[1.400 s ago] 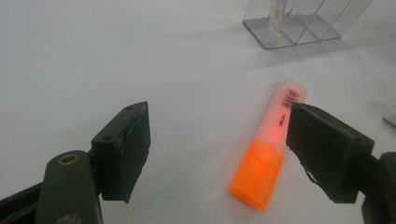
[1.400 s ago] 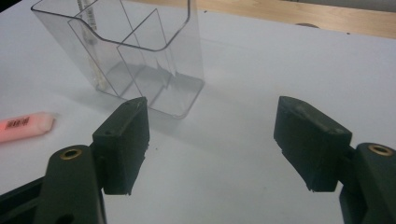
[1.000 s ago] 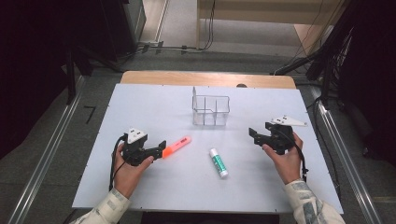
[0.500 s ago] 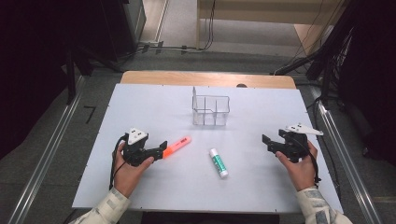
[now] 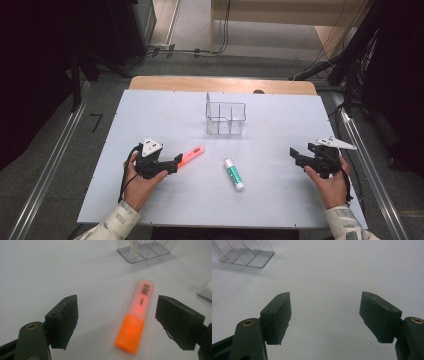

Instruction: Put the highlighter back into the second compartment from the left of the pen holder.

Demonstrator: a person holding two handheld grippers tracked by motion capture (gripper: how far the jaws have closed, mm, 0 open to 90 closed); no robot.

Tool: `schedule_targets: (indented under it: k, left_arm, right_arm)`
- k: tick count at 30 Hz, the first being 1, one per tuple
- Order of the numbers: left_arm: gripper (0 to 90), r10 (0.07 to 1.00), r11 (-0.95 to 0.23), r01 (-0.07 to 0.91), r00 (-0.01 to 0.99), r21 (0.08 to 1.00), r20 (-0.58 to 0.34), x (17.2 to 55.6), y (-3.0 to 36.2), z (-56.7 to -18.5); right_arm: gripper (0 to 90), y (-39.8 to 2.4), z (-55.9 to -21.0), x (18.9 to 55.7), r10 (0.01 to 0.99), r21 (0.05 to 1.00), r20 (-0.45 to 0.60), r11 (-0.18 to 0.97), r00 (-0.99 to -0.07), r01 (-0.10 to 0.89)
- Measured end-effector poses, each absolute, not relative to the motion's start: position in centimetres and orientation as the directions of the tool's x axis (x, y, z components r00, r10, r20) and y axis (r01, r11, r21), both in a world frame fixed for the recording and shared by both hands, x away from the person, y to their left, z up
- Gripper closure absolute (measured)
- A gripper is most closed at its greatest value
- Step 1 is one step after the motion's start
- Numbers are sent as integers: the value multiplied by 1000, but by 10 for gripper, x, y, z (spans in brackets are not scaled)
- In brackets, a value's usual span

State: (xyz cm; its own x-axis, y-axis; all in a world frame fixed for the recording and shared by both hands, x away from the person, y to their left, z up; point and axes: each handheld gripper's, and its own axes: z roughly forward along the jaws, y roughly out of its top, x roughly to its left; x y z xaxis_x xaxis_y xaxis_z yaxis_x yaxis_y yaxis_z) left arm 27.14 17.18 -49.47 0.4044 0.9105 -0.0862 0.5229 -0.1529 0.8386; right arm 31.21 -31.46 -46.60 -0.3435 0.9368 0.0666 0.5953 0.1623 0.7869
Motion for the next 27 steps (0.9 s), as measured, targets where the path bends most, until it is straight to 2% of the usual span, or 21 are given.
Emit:
schedule_targets:
  k: [17, 20, 27]
  left_arm:
    - [193, 906, -162, 530, 414, 833, -88, 275, 170, -502]
    - [193, 904, -136, 533, 411, 835, -115, 277, 171, -503]
    - [193, 905, -161, 547, 413, 822, -98, 280, 168, -510]
  right_arm:
    - [244, -316, -467, 311, 938, 784, 65, 163, -340, 599]
    - [244, -316, -467, 311, 940, 781, 66, 161, -336, 603]
    - [244, -316, -467, 311, 939, 782, 62, 165, -339, 602]
